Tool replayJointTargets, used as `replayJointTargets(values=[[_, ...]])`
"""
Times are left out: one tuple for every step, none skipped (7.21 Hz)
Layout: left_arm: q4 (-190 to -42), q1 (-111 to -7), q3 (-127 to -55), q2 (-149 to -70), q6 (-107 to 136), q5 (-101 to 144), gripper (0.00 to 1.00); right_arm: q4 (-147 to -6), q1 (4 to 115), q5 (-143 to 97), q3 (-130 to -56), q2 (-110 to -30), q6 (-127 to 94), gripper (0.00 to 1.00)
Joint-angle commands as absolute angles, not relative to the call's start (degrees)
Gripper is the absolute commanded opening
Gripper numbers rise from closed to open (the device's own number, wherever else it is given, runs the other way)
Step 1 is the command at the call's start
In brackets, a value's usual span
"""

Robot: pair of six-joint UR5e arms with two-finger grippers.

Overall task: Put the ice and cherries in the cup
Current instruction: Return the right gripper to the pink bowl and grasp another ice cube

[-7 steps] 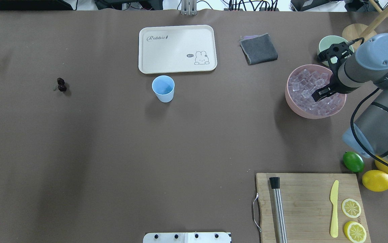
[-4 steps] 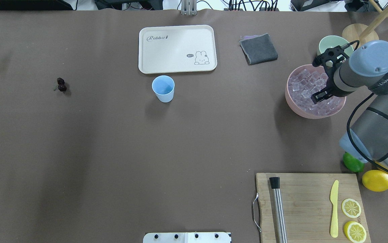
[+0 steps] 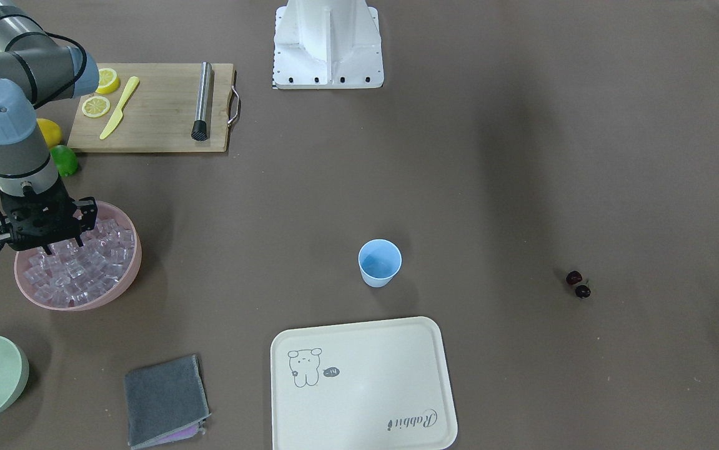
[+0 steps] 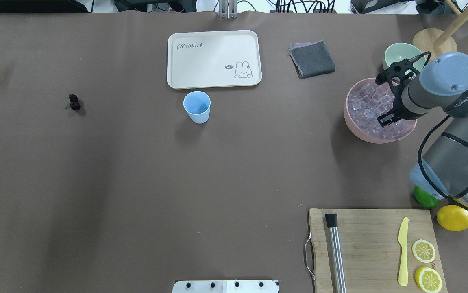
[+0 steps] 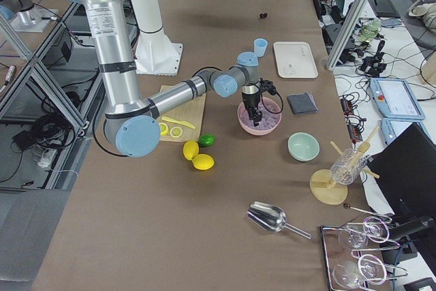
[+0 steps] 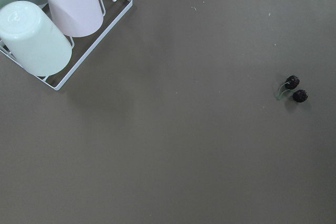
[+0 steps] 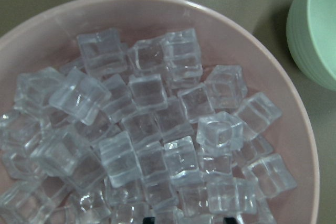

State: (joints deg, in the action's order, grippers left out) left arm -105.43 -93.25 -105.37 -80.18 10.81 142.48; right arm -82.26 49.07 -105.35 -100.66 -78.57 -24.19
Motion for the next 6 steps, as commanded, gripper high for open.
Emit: replayJointTargets(values=[[-105.91, -93.25, -105.47, -79.46, 10.81, 142.47, 0.98, -82.27, 49.04, -105.21, -100.63, -78.66, -23.91, 0.53], [-106.69, -93.25, -105.29, -79.28, 10.81, 142.47, 0.98, -82.27, 49.13, -105.21, -100.72, -78.75, -23.21, 0.49], [-106.79, -93.25, -105.38, -78.76, 10.81, 142.47, 0.98, -82.27, 49.04, -105.29, -100.64, -78.75, -23.12, 0.39], [-107.14, -93.25, -105.38, -78.75, 10.81, 142.47, 0.98, -82.35, 49.04, -105.47, -100.63, -78.58, -22.68, 0.31], [-107.14, -93.25, -105.29, -78.75, 10.81, 142.47, 0.98, -82.35, 49.13, -105.47, -100.55, -78.66, -22.24, 0.28], [-107.14, -93.25, -105.38, -78.66, 10.81, 142.47, 0.98, -82.53, 49.83, -105.90, -101.07, -78.66, -21.45, 0.27]])
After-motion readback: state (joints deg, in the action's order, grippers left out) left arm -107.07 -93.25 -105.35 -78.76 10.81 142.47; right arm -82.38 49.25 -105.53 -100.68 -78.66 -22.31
